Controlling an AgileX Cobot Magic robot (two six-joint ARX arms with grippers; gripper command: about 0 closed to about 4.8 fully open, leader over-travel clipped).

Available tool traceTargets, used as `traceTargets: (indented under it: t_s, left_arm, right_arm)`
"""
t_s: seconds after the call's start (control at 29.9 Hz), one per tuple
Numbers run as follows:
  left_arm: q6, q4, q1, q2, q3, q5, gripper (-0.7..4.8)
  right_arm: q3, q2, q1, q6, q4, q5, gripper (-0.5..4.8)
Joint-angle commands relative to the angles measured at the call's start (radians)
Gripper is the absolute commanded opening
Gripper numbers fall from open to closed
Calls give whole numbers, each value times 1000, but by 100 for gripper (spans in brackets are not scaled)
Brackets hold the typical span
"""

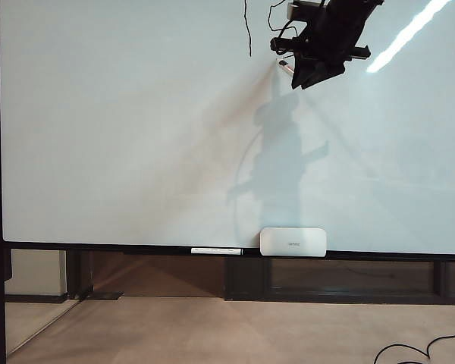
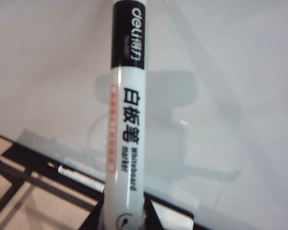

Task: Reach to the right to find the marker pen, pick it up, and write the number 15 on the whiteboard.

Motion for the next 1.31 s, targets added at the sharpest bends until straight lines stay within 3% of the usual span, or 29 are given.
traceTargets:
  t_s: [0.03, 0.2, 0.5, 0.74, 0.9, 1.14, 1.31]
  left_arm:
    - [4, -21, 0, -44, 27, -90, -5]
    - [12, -205, 0, -117, 143, -209, -5]
    - [106, -630, 0, -202, 428, -405, -5]
    - [117, -872, 1, -227, 565, -516, -5]
    - [111, -980, 10, -256, 602, -534, -5]
    - [108, -1025, 87, -297, 647, -531, -5]
    - [108, -1101, 145, -299, 673, -519, -5]
  right_arm:
    - [5, -51, 3, -9, -35, -6, -2]
    - [5, -153, 3, -10, -88, -3, -2]
    - [5, -418, 3, -11, -240, -5, -2]
    - [5, -624, 3, -110, -356, -7, -2]
    - [-2, -770, 3, -119, -431, -5, -2]
    - [-2, -944, 3, -152, -515, 3, -2]
    - [-2, -1039, 2, -172, -659, 100, -2]
